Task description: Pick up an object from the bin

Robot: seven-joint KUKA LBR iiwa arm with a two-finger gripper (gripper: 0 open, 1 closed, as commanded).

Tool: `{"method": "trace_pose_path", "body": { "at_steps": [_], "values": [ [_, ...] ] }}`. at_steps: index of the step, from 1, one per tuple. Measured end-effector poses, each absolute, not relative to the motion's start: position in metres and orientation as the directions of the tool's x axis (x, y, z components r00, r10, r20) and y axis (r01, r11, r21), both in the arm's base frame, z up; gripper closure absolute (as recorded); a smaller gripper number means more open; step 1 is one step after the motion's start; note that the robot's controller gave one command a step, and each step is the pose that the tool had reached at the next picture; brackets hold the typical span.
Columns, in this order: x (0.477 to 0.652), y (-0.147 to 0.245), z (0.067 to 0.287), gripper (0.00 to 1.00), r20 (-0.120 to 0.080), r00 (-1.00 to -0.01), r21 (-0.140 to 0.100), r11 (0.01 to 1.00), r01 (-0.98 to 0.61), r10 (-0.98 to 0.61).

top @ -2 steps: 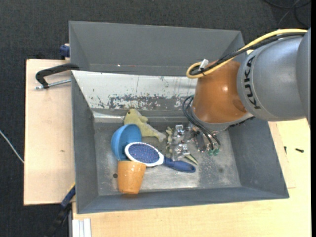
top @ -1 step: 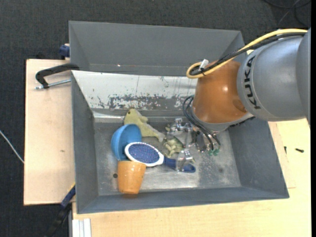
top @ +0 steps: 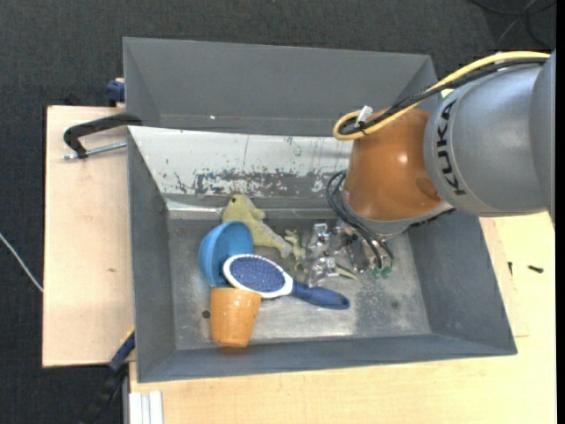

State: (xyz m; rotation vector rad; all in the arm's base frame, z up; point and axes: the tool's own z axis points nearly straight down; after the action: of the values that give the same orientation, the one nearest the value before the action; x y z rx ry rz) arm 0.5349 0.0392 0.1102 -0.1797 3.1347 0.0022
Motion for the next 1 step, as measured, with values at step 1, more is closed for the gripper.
{"method": "trace_pose_path", "body": {
  "at_steps": [1],
  "values": [
    [0.5347, 0.0390, 0.1100, 0.00, -0.001, -0.993, 0.001, 0.993, -0.114, -0.114]
  ]
}}
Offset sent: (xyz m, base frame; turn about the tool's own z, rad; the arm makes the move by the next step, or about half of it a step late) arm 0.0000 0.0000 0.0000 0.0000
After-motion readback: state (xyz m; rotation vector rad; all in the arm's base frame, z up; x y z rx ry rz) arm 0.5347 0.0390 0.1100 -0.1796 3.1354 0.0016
